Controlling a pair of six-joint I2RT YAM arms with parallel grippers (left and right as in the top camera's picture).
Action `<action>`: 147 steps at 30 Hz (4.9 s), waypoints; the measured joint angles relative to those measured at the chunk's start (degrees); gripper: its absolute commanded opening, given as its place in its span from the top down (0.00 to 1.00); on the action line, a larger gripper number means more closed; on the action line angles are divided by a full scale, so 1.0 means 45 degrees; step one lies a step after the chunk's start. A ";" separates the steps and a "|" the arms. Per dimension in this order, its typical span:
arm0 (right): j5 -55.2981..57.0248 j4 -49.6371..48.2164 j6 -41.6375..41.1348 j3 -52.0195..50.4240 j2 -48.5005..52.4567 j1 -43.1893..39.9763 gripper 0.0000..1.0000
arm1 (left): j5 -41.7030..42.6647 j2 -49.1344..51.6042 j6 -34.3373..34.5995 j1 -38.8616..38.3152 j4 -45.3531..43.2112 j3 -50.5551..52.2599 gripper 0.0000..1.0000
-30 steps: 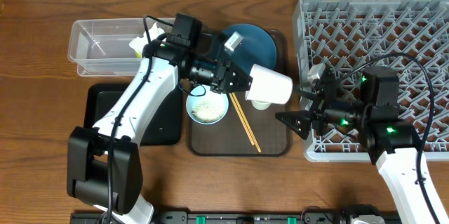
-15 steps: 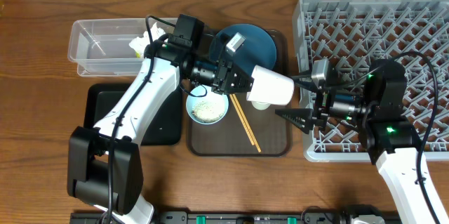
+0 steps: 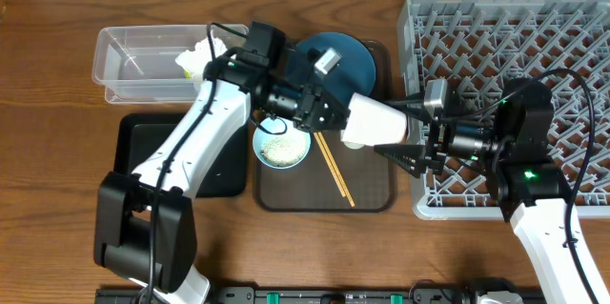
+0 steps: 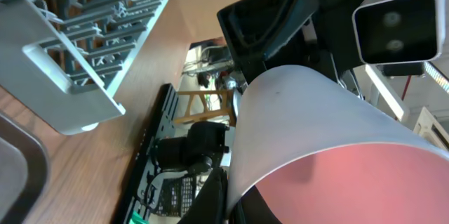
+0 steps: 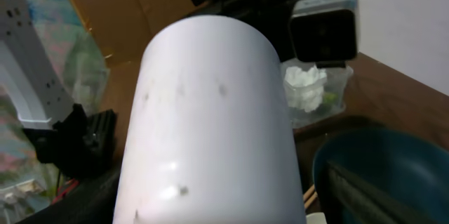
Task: Sort waste into correct bins and load items into the dishwasher rack
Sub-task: 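Lift the pink cup toward the right gripper and hand it over, then place the pink cup into the dish rack with the right gripper, then reach the left gripper to the white cup and grasp it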
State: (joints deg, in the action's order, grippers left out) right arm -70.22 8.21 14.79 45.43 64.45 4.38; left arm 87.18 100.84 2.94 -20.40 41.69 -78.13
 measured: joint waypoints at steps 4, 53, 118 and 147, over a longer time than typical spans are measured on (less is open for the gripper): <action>-0.0170 -0.0097 0.0000 0.0000 0.0000 0.0000 0.27 | 0.0015 0.0000 0.0000 -0.0073 -0.0005 0.0000 0.94; 1.2964 0.8767 -0.3434 0.4337 -0.0019 -0.2472 0.99 | -1.5985 -0.4464 0.0389 0.2905 0.3978 0.0015 0.49; 1.5246 1.3211 -0.5285 1.0909 0.9578 -1.0967 0.22 | -1.6364 -0.4493 0.0389 0.2905 0.3983 0.0015 0.47; 1.0851 1.3585 -0.3521 1.1011 0.5625 -0.5323 0.16 | -1.5922 -0.2205 0.0928 -0.0185 -0.0029 0.0015 0.38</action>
State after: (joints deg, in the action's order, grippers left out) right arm -21.39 69.34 -1.06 94.98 89.76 -19.57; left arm 15.53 90.91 7.11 -21.23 41.56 -78.06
